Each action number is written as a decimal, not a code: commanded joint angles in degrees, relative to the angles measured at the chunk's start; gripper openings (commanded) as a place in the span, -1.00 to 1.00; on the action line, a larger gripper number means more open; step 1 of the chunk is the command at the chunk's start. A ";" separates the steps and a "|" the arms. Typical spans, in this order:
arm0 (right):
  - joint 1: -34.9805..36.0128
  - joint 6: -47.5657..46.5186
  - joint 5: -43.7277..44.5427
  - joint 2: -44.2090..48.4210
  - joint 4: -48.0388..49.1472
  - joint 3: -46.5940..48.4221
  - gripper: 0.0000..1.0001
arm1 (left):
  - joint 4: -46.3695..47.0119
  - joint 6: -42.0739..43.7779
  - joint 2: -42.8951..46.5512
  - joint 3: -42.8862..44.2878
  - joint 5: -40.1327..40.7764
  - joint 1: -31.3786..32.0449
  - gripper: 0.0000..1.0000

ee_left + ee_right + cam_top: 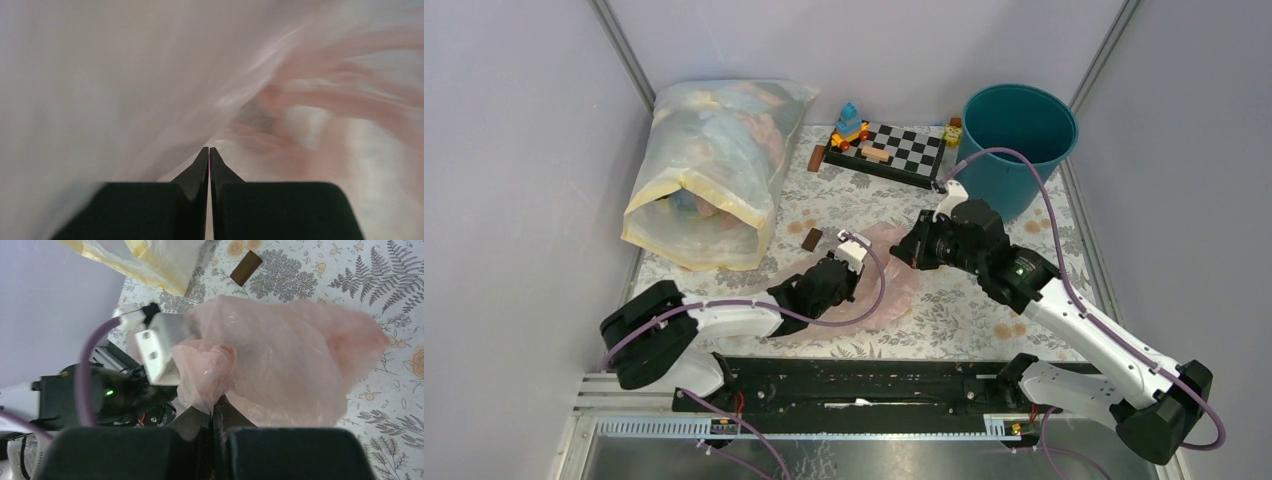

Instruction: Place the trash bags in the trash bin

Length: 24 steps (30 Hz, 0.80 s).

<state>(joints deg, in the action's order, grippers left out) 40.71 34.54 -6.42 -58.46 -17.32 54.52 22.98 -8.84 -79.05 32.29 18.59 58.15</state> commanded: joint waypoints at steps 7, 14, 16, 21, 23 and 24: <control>-0.20 1.96 1.46 3.84 -0.70 4.66 -0.97 | 14.02 6.61 -2.15 -2.80 7.90 4.70 -1.00; -0.17 2.70 -3.44 1.15 -0.91 6.70 -1.00 | 13.09 12.38 -6.68 1.71 3.65 10.31 -1.00; -0.15 2.87 -3.97 1.43 -0.80 6.49 -1.00 | 11.01 10.78 -8.42 3.49 2.84 10.24 -1.00; -0.18 3.08 -5.12 3.24 -1.07 6.29 -1.00 | 12.38 6.49 -9.27 5.38 1.17 9.42 -1.00; -0.19 2.96 -5.22 3.47 -1.76 6.53 -1.00 | 13.17 5.11 -8.93 6.07 0.60 8.87 -1.00; -0.19 2.86 -5.12 3.63 -2.21 6.68 -1.00 | 13.75 4.28 -8.67 6.15 -0.22 8.30 -1.00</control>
<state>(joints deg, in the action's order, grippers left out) 40.71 37.01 -9.76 -56.49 -18.96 59.24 32.69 -0.80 -88.38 35.38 21.08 67.75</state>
